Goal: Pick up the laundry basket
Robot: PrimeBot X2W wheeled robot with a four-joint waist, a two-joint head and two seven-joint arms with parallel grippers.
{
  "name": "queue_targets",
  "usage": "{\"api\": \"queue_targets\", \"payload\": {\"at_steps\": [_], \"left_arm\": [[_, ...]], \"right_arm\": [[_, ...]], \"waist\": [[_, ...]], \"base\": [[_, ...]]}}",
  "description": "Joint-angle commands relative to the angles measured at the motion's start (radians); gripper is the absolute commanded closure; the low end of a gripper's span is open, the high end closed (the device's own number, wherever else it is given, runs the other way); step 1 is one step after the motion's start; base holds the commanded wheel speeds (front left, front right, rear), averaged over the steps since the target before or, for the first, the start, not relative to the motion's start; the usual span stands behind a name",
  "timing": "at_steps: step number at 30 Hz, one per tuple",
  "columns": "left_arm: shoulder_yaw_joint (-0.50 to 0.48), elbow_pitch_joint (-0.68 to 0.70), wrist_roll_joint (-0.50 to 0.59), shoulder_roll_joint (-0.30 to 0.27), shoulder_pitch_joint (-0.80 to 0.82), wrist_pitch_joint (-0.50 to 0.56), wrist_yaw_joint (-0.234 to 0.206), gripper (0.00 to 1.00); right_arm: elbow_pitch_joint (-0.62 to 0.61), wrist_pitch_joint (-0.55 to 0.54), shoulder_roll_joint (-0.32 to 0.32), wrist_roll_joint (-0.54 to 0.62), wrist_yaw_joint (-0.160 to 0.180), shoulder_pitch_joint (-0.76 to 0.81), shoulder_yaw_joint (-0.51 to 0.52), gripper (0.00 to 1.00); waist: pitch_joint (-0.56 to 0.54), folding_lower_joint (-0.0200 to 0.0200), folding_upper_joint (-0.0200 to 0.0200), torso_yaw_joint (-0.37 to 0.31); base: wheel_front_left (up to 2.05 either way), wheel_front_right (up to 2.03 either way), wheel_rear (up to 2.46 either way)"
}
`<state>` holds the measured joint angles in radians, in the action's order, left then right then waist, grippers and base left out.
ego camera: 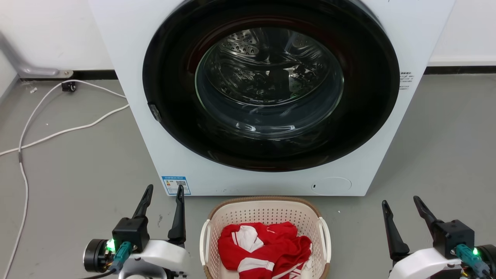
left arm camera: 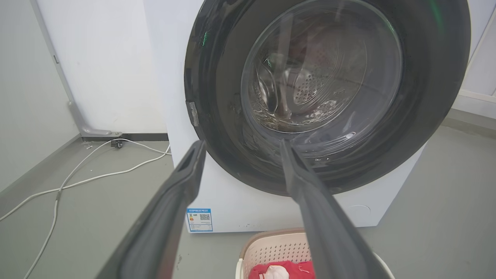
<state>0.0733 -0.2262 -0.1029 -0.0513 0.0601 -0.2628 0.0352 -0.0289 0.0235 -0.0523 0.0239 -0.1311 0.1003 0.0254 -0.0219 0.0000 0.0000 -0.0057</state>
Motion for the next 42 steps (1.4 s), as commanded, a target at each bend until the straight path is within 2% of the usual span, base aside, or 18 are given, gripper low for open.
{"api": "queue_targets", "payload": {"at_steps": [1,7,18,33,38,42], "left_arm": [[-0.002,-0.01,-0.006,0.001,0.019,-0.003,0.002,0.0],[-0.004,-0.083,-0.015,-0.007,0.086,-0.003,0.012,0.0],[-0.006,-0.294,-0.052,-0.028,0.247,0.021,0.041,0.0],[0.018,-0.635,-0.138,-0.057,0.538,0.113,0.087,0.0],[0.045,-0.748,-0.172,-0.077,0.636,0.168,0.093,0.0],[0.103,-0.809,-0.215,-0.092,0.699,0.231,0.095,0.0]], "right_arm": [[0.011,-0.006,0.004,-0.014,0.001,-0.017,0.0,0.0],[0.067,-0.022,0.004,-0.04,0.001,-0.062,-0.005,0.0],[0.239,-0.059,0.004,-0.069,0.001,-0.238,-0.026,0.0],[0.613,-0.133,0.003,-0.103,0.001,-0.57,-0.088,0.0],[0.75,-0.172,0.003,-0.14,0.001,-0.675,-0.148,0.0],[0.847,-0.209,0.003,-0.185,0.001,-0.754,-0.208,0.0]], "waist": [[0.007,0.0,0.0,-0.001],[0.064,0.0,0.0,-0.006],[0.248,0.0,0.0,-0.018],[0.499,0.0,0.0,-0.046],[0.557,0.0,0.0,-0.056],[0.598,0.0,0.0,-0.067]], "base": [[0.0,0.0,0.0],[0.0,0.0,0.0],[0.0,0.0,0.0],[0.0,0.0,0.0],[0.0,0.0,0.0],[0.0,0.0,0.0]]}}
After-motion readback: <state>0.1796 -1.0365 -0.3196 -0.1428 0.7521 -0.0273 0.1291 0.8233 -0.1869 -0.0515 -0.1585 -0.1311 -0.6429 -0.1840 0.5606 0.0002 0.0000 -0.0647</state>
